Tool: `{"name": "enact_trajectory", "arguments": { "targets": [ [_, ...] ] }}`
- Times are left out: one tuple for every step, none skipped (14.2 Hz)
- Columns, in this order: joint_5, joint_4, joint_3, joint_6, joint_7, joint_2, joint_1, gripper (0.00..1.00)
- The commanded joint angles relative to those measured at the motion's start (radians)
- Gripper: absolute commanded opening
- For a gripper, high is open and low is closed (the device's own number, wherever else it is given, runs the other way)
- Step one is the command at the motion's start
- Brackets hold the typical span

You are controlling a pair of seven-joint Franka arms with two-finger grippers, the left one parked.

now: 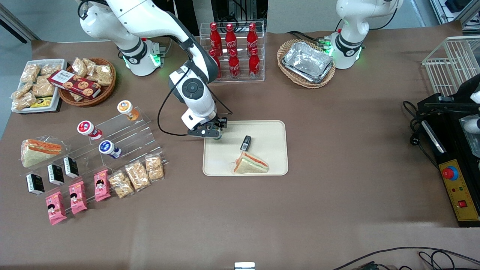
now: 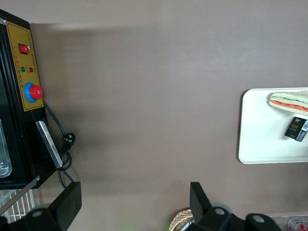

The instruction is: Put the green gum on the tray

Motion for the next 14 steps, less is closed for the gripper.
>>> {"name": "enact_trajectory", "arguments": {
  "targets": [
    [0.015,0.011,-0.008,0.003,-0.002,-0.031,-0.009,1.00],
    [0.015,0.015,-0.014,-0.014,-0.008,-0.053,-0.013,1.00],
    [0.015,0.016,-0.017,-0.040,-0.012,-0.077,-0.030,1.00],
    [0.013,0.024,-0.015,-0.076,-0.015,-0.102,-0.059,1.00],
    [0.013,0.043,-0.017,-0.145,-0.037,-0.131,-0.082,1.00],
    [0.015,0.082,-0.017,-0.232,-0.072,-0.151,-0.110,1.00],
    [0.015,0.135,-0.017,-0.327,-0.096,-0.165,-0.143,1.00],
    [0.015,0.186,-0.017,-0.421,-0.116,-0.180,-0.169,1.00],
    [0.015,0.229,-0.017,-0.510,-0.150,-0.197,-0.205,1.00],
    [0.015,0.248,-0.017,-0.579,-0.190,-0.223,-0.241,1.00],
    [0.016,0.248,-0.018,-0.618,-0.228,-0.257,-0.272,1.00],
    [0.015,0.248,-0.018,-0.642,-0.260,-0.292,-0.307,1.00],
    [0.015,0.252,-0.018,-0.684,-0.297,-0.324,-0.344,1.00],
    [0.013,0.266,-0.020,-0.731,-0.343,-0.350,-0.380,1.00]
  ]
}}
